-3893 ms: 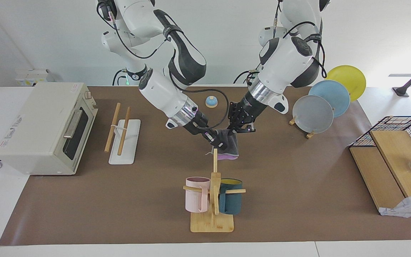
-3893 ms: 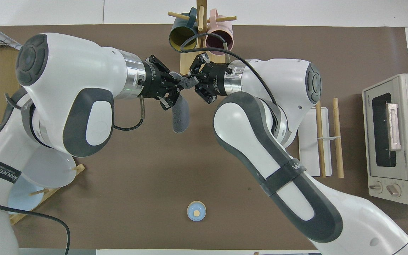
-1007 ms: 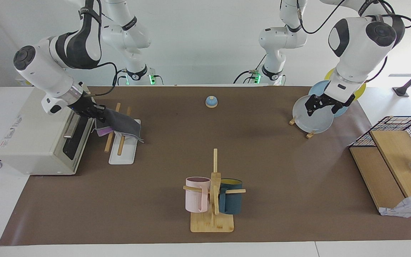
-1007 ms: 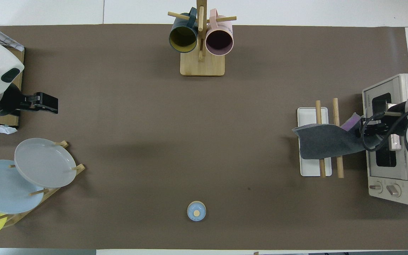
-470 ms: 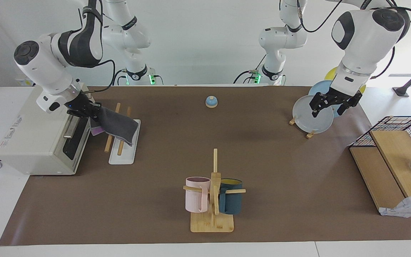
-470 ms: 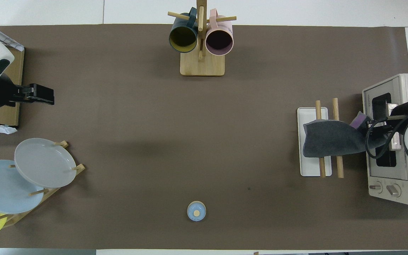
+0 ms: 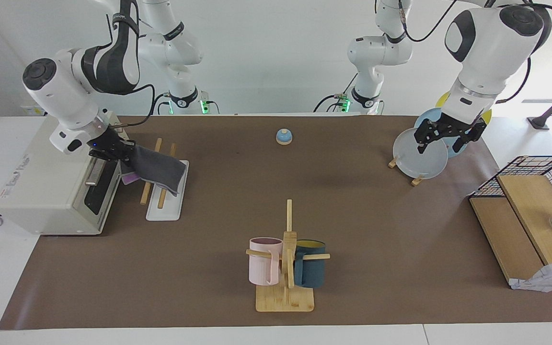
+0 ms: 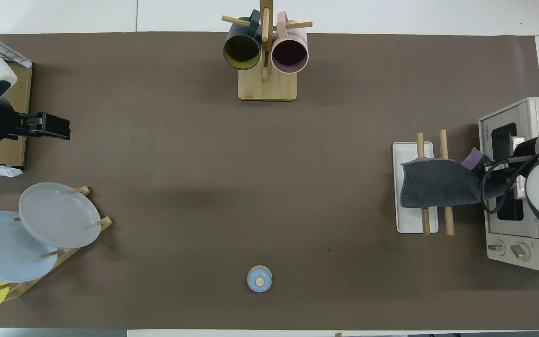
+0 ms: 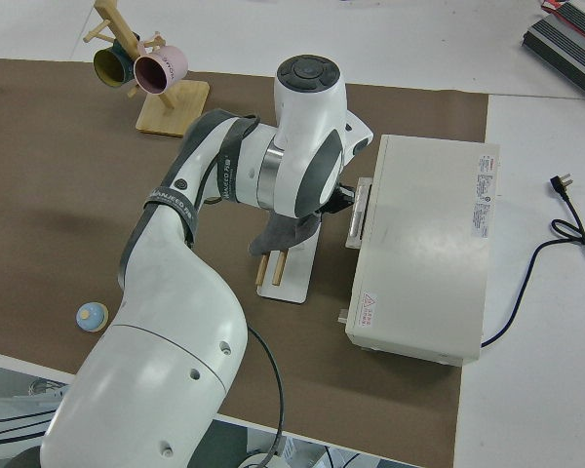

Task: Fold towel and hang on rack
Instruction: 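Release the towel and raise the right gripper off the rack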

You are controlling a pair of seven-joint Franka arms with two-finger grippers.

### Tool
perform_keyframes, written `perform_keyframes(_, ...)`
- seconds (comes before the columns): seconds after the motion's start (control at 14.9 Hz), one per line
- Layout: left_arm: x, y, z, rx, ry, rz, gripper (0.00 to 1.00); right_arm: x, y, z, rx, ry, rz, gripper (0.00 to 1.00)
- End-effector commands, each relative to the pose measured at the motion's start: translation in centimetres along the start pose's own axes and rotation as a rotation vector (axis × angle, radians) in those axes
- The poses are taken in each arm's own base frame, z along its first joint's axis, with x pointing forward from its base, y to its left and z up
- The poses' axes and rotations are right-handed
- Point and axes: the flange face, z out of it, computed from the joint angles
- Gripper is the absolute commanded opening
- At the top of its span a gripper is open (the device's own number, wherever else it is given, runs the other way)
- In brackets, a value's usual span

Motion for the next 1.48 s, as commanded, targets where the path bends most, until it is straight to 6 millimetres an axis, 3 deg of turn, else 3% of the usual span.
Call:
perform_keyframes(0.0, -0.5, -0.2, -0.6, -0.015, 0.004, 0.007, 1.00, -1.2, 0.4, 0.0, -0.030, 0.010, -0.029, 0.22)
perform_keyframes(0.07, -0.5, -0.3, -0.6, -0.015, 0.002, 0.004, 1.00, -1.2, 0.4, -0.1, -0.034, 0.012, -0.032, 0.54)
perform_keyframes(0.13, -0.5, -0.2, -0.6, -0.015, 0.002, 0.006, 1.00, -1.1, 0.3, -0.1, -0.034, 0.010, -0.035, 0.94)
perform_keyframes(0.2, -0.6, -0.1, -0.6, -0.015, 0.001, 0.007, 1.00, -1.0, 0.4, -0.3, -0.035, 0.015, -0.035, 1.00)
perform_keyframes(0.6, -1.6, 0.3, 0.2, -0.044, -0.049, 0.004, 1.00, -0.3, 0.1, -1.7, -0.041, 0.029, -0.044, 1.00)
perform_keyframes(0.87, -1.3, -1.1, 0.2, -0.042, -0.039, -0.007, 1.00, 0.0, 0.0, -4.5, -0.092, 0.023, -0.064, 1.00)
perform_keyframes(1.01, -1.2, -1.2, 0.2, -0.038, -0.039, -0.008, 1.00, -0.1, -0.5, -5.6, -0.092, 0.013, -0.071, 1.00)
perform_keyframes(1.21, -1.3, -1.3, 0.2, -0.036, -0.040, -0.008, 1.00, -0.2, -3.2, -7.3, -0.086, -0.028, -0.105, 1.00)
perform_keyframes(1.41, -1.3, -1.3, 0.2, -0.035, -0.039, -0.009, 1.00, -0.5, -3.7, -8.4, -0.080, -0.042, -0.062, 1.00)
